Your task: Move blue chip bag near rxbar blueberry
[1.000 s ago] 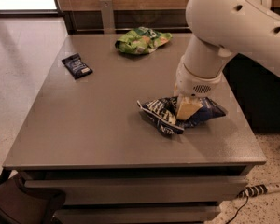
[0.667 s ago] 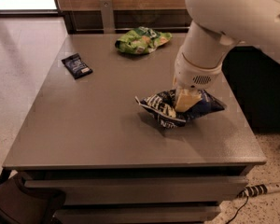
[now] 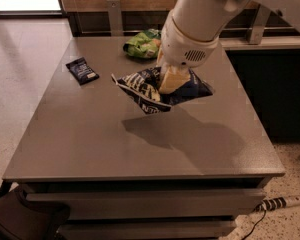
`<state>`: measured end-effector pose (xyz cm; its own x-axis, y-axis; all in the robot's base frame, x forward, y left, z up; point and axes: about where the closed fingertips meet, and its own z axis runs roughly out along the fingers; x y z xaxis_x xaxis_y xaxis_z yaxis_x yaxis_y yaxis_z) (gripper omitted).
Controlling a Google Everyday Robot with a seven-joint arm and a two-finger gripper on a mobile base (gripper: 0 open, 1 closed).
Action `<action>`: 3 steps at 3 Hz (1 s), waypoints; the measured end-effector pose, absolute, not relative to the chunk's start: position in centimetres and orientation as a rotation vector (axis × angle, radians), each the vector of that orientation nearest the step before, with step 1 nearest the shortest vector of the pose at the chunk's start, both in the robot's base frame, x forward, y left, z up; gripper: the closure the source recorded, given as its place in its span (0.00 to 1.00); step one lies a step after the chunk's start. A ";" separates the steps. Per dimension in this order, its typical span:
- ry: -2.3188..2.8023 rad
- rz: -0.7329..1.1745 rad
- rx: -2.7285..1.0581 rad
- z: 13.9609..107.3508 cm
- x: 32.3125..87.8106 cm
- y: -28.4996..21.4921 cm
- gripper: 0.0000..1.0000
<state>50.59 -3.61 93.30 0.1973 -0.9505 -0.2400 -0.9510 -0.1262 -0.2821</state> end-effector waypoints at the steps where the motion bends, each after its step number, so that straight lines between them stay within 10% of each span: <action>1: 1.629 0.047 -2.051 93.7 52.9 -0.1 1.00; 3: 1.348 0.215 -2.014 89.7 59.6 7.7 1.00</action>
Offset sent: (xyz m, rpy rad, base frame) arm 0.1117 0.1230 -0.0367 0.4227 -0.1448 0.2673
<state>59.59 7.71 89.71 0.4463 -0.7493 -0.4892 -0.8644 -0.2193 -0.4526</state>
